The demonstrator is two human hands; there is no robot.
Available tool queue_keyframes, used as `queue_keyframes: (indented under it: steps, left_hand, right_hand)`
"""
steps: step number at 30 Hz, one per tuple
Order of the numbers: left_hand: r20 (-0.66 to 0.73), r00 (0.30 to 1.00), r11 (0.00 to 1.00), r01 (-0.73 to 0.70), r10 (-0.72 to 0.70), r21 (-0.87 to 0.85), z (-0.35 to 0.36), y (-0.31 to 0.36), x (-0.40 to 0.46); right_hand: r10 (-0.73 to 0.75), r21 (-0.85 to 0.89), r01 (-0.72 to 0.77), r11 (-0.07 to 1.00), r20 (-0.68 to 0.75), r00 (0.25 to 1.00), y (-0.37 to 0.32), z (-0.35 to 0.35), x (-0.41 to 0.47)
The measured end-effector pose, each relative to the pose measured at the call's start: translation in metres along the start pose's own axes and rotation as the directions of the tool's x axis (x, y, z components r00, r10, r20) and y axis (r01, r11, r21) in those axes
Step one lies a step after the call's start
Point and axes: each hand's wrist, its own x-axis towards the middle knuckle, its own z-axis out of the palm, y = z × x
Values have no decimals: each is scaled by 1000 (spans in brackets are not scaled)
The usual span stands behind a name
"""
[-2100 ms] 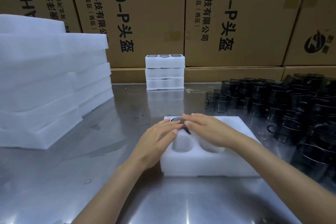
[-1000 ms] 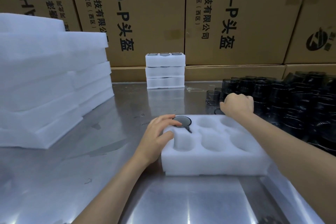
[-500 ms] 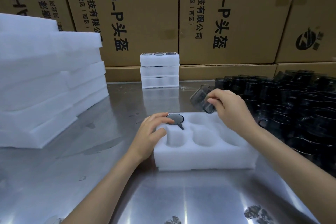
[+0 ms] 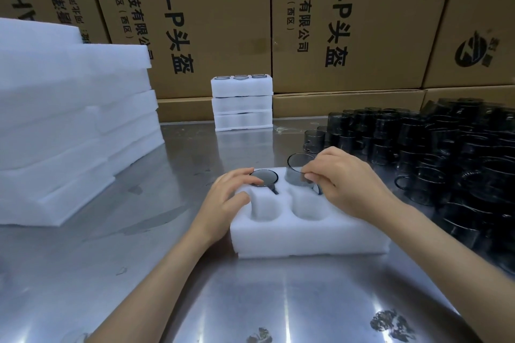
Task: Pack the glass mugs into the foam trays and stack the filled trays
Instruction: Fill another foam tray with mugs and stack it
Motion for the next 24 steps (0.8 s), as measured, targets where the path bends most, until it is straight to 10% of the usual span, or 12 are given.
queue_keyframes:
  steps: [9, 16, 24]
  left_hand:
    - [82, 995, 998, -55, 53, 24, -5, 24, 6]
    - [413, 911, 874, -197, -5, 445, 10, 42, 16]
    - [266, 963, 877, -150, 26, 457, 19, 38, 16]
  right_hand:
    - [164, 189, -165, 968, 23, 986, 4, 0, -2]
    - [135, 107, -201, 974, 437, 889, 6, 7, 0]
    - [227, 111, -274, 955, 321, 919, 2, 3, -1]
